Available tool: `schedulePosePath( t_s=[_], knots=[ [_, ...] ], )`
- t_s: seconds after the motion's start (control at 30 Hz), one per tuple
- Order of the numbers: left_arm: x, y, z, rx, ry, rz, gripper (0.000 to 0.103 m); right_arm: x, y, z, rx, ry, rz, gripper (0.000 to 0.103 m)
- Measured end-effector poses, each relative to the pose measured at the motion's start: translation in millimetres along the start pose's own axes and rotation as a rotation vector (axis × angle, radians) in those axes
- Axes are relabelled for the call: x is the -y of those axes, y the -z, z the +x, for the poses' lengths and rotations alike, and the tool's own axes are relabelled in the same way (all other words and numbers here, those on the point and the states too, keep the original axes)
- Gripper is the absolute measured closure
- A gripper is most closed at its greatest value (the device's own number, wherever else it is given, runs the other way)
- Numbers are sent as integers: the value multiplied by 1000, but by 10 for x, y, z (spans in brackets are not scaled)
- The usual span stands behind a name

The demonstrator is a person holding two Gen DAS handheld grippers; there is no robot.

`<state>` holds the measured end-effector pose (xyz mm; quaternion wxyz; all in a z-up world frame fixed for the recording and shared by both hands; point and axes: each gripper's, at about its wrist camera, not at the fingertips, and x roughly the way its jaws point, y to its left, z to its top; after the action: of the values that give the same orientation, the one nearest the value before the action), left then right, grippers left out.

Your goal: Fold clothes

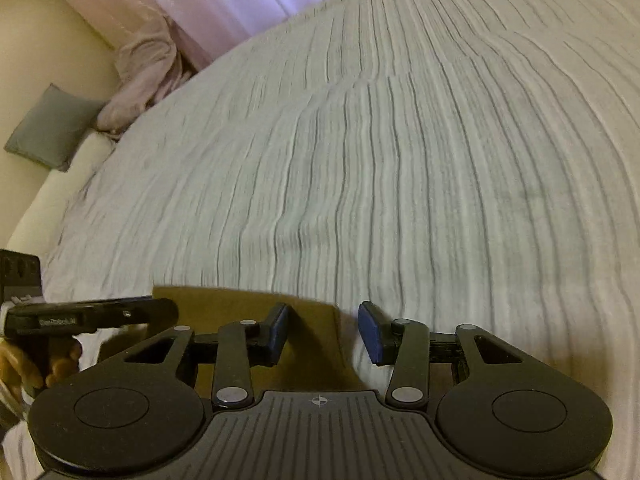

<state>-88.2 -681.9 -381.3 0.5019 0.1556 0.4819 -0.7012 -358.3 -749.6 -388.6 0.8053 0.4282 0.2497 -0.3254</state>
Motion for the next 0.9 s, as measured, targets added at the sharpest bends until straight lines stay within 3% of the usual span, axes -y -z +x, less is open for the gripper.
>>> schedulePosePath(
  t_s=[0.17, 0.3, 0.47, 0.53, 0.6, 0.63, 0.73, 0.8, 0.9],
  knots=[
    [209, 278, -427, 142, 48, 152, 99, -237, 203, -414, 153, -7, -162, 97],
    [455, 717, -801, 229, 46, 278, 98, -545, 660, -810, 242, 11, -383, 97],
    [565, 1371, -1000, 184, -6, 341, 89, -694, 1273, -929, 129, 58, -529, 96],
    [568, 1568, -1075, 138, -38, 348, 85, -716, 1408, -884, 33, 59, -522, 92],
    [592, 1667, -1107, 126, -46, 348, 85, -745, 1446, -910, -7, 81, -489, 72],
    [593, 1672, -1135, 127, -33, 335, 85, -768, 1429, -945, -8, 94, -461, 58],
    [608, 1555, -1347, 174, 44, 264, 85, -736, 1288, -1124, 61, 112, -330, 55],
    [621, 1413, -1365, 239, 51, 237, 85, -747, 1173, -1174, 124, 110, -255, 55],
    [684, 1222, -1111, 230, 45, 224, 85, -854, 1072, -1123, 188, 94, -231, 55]
  ],
)
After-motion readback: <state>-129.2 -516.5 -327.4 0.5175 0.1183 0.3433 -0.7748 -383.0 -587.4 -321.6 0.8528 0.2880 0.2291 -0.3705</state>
